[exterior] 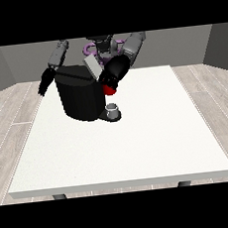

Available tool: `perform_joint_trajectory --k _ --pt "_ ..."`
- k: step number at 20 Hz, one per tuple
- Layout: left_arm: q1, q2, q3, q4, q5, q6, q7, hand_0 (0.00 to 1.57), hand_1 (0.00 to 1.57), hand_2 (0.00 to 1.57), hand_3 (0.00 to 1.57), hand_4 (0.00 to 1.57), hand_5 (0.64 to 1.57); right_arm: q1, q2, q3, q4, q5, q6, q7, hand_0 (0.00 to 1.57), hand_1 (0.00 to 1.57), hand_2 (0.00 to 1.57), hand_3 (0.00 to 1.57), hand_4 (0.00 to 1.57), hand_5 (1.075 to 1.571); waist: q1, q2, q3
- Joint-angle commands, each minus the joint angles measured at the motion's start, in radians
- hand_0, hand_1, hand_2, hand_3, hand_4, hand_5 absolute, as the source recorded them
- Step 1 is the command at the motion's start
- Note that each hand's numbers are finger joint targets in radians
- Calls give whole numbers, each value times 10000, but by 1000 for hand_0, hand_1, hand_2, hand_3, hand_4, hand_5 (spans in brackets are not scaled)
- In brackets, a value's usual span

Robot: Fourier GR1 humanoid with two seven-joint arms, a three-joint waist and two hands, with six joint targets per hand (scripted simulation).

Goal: Insert the coffee pod into the coffee machine and close the lid

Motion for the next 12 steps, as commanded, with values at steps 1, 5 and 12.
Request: perform_joint_trajectory --k 1,5,12 --pt "246 -147 -193 -26 -306 688 -342 1144 1144 1115 841 0 1571 -95 56 39 -73 -3 -5 198 0 0 0 0 161 1571 50 70 -19" --pt "-96 322 -45 247 -382 536 -468 925 925 982 695 0 1571 -237 265 308 -324 264 -252 324 0 0 0 0 173 1571 -168 283 -20" --pt "-43 247 -291 74 -802 790 -310 0 0 623 490 0 1571 -514 -5 -23 133 141 -147 297 0 0 0 0 0 1571 127 290 -18"
